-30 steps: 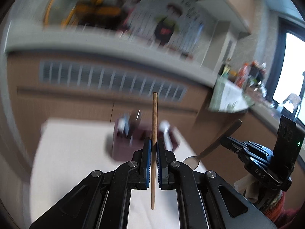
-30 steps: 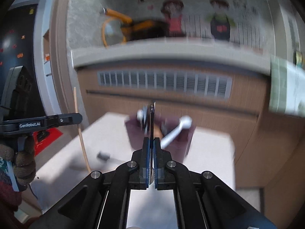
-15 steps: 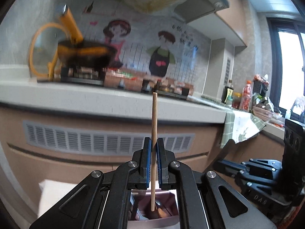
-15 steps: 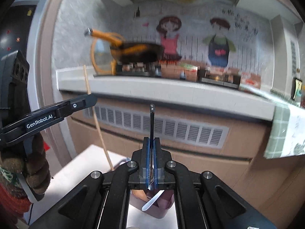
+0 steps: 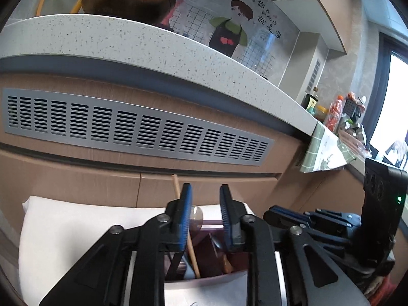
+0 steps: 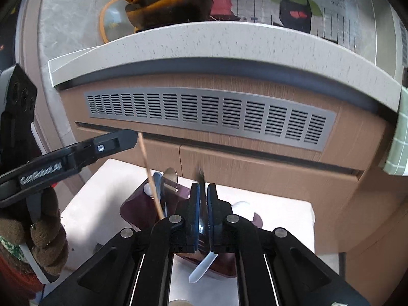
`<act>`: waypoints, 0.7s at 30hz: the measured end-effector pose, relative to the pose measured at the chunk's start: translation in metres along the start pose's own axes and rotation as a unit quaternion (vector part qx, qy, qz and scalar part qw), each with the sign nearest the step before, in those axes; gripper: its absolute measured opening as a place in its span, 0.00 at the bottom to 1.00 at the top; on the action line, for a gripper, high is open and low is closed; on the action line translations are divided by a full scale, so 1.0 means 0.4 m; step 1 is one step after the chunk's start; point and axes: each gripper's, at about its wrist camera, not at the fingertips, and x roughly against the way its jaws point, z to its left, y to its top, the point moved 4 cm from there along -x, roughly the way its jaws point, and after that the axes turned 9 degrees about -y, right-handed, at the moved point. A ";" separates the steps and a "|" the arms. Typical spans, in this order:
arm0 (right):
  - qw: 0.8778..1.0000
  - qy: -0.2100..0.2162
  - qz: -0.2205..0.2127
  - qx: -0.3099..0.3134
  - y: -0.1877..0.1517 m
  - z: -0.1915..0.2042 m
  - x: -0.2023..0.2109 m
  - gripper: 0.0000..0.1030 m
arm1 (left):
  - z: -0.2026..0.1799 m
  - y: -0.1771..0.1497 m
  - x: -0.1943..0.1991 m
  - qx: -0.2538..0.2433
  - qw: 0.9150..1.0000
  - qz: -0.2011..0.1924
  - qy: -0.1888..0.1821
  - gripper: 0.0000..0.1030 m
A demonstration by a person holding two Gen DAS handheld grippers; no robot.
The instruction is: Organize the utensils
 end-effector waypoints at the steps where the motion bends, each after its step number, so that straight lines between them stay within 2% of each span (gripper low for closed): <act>1: 1.000 -0.001 0.000 -0.001 -0.003 -0.002 0.000 0.12 | 0.002 -0.002 0.009 0.000 1.000 0.000 -0.001 0.26; 5: 1.000 0.014 -0.015 -0.001 -0.008 0.004 0.028 0.16 | 0.022 -0.026 0.050 0.007 1.000 0.011 0.005 0.29; 7: 0.999 0.035 -0.029 0.005 -0.015 0.020 0.058 0.18 | 0.039 -0.052 0.071 0.007 1.000 0.023 0.019 0.29; 10: 0.996 0.080 -0.037 0.019 -0.042 0.067 0.095 0.24 | 0.094 -0.114 0.119 0.015 0.997 0.048 0.061 0.29; 12: 0.991 0.126 -0.025 0.035 -0.086 0.122 0.108 0.25 | 0.145 -0.156 0.155 0.032 0.993 0.065 0.097 0.29; 13: 0.989 0.143 -0.015 0.041 -0.108 0.146 0.107 0.26 | 0.173 -0.176 0.175 0.043 0.990 0.073 0.114 0.29; 16: 0.977 0.197 0.049 0.064 -0.208 0.245 0.063 0.27 | 0.252 -0.246 0.235 0.086 0.976 0.105 0.168 0.29; 18: 0.967 0.221 0.110 0.068 -0.286 0.316 0.004 0.27 | 0.288 -0.292 0.282 0.110 0.966 0.119 0.199 0.29; 21: 0.952 0.250 0.160 0.078 -0.354 0.392 -0.055 0.27 | 0.308 -0.348 0.348 0.120 0.962 0.122 0.213 0.29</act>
